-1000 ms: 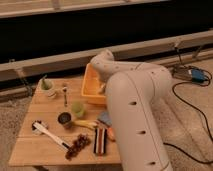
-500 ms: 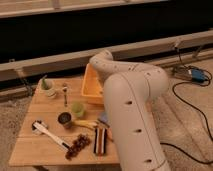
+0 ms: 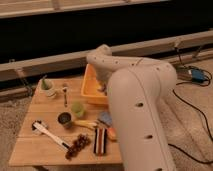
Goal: Place towel in metal cup
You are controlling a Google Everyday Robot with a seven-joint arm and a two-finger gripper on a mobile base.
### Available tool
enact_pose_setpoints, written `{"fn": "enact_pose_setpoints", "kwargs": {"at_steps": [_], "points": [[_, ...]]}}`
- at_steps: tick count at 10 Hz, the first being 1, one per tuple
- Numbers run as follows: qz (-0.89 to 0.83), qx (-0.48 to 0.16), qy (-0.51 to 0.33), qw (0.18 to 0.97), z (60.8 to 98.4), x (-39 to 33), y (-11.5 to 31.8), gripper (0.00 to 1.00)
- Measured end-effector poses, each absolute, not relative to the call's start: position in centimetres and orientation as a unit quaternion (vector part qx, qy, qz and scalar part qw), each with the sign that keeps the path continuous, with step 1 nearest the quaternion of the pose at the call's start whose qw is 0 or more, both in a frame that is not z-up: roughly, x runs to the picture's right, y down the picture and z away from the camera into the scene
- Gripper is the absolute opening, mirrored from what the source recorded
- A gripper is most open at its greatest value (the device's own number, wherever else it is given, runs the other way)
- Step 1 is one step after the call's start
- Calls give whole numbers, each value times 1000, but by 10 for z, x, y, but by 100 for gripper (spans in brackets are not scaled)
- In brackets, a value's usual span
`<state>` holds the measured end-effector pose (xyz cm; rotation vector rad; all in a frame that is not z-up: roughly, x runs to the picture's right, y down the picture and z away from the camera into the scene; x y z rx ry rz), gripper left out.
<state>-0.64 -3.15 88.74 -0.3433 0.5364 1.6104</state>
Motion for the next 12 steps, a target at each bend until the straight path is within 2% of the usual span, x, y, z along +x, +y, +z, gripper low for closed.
{"fn": "enact_pose_setpoints", "kwargs": {"at_steps": [3, 6, 9, 12], "points": [[695, -166, 202, 670, 829, -32, -43, 0], [668, -214, 169, 692, 781, -71, -20, 0], [640, -267, 140, 707, 741, -104, 0, 0], [602, -313, 123, 724, 720, -136, 17, 0]]}}
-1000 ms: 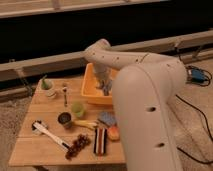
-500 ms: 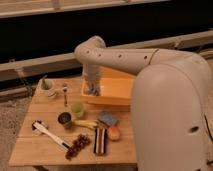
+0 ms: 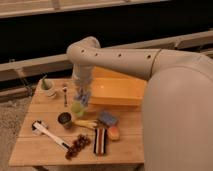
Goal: Place towel in metal cup
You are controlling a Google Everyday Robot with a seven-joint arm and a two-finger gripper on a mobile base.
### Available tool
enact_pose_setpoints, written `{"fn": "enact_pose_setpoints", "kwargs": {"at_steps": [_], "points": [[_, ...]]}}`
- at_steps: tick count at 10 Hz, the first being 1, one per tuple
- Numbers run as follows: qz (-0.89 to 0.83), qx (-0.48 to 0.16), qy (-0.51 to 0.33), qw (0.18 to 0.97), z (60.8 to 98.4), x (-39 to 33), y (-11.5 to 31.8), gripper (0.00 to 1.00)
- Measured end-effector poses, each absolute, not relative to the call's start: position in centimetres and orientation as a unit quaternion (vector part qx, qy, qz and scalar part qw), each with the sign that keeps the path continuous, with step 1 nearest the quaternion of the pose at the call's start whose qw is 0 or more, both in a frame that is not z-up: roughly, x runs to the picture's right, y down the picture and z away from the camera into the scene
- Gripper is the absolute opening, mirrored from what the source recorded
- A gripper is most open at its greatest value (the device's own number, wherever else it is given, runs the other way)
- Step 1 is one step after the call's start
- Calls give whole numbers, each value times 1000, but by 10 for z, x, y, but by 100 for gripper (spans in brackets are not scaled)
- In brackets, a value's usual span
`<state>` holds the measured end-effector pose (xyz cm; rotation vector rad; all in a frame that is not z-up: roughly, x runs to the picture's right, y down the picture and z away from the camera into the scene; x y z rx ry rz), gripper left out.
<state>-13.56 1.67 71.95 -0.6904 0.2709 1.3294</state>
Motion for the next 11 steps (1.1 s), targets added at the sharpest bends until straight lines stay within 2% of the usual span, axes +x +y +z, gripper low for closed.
{"fn": "enact_pose_setpoints", "kwargs": {"at_steps": [4, 11], "points": [[575, -347, 118, 732, 712, -160, 35, 0], [552, -361, 122, 742, 713, -174, 55, 0]]}}
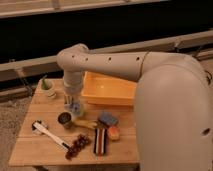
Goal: Place towel in metal cup
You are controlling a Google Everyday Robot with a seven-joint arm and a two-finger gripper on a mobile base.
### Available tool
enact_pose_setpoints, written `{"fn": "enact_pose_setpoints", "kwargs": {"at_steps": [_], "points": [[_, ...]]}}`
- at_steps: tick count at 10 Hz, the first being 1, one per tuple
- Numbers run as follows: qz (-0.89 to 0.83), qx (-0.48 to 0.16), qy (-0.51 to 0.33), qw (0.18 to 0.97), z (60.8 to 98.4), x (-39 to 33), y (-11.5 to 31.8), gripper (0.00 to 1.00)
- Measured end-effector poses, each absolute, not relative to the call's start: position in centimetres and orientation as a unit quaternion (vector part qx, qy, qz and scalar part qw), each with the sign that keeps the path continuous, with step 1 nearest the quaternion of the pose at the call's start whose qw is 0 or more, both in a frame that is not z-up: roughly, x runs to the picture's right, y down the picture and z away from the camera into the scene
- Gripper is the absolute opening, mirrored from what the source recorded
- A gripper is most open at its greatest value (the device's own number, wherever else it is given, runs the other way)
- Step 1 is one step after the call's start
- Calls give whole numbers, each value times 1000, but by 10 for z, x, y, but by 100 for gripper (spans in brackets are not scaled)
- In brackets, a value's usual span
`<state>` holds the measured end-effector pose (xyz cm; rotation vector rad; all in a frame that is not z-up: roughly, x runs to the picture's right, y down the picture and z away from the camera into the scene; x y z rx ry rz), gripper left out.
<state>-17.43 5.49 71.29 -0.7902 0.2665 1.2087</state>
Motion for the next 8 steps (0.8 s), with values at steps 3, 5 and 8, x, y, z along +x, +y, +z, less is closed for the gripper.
{"fn": "enact_pose_setpoints", "kwargs": {"at_steps": [3, 5, 8], "points": [[538, -366, 111, 751, 710, -187, 57, 0], [530, -369, 108, 756, 709, -192, 59, 0], [523, -371, 105, 760, 709, -197, 61, 0]]}}
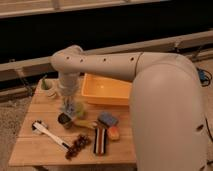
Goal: Place towel in metal cup
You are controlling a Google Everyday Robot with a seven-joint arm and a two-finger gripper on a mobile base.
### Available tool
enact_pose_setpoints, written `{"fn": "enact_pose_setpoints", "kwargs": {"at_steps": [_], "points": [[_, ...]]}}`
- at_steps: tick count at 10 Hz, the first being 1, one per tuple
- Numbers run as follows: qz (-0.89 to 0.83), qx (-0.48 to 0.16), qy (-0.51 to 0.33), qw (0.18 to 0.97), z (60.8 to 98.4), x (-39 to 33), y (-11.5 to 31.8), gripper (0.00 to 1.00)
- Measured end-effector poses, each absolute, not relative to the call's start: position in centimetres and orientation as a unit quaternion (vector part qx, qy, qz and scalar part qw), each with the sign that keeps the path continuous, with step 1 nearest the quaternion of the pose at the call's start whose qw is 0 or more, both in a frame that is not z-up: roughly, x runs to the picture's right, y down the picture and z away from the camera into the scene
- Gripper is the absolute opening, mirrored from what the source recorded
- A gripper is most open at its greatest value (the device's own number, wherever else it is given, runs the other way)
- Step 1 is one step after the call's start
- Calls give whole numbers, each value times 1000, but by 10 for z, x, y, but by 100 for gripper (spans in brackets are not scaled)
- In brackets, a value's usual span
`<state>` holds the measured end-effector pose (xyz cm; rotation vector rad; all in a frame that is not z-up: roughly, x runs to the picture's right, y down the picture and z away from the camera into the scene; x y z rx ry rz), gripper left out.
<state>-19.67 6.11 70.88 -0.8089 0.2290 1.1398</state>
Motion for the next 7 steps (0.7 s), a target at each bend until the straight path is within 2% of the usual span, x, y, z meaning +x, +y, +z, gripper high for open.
{"fn": "enact_pose_setpoints", "kwargs": {"at_steps": [7], "points": [[503, -390, 109, 764, 710, -208, 78, 0]]}}
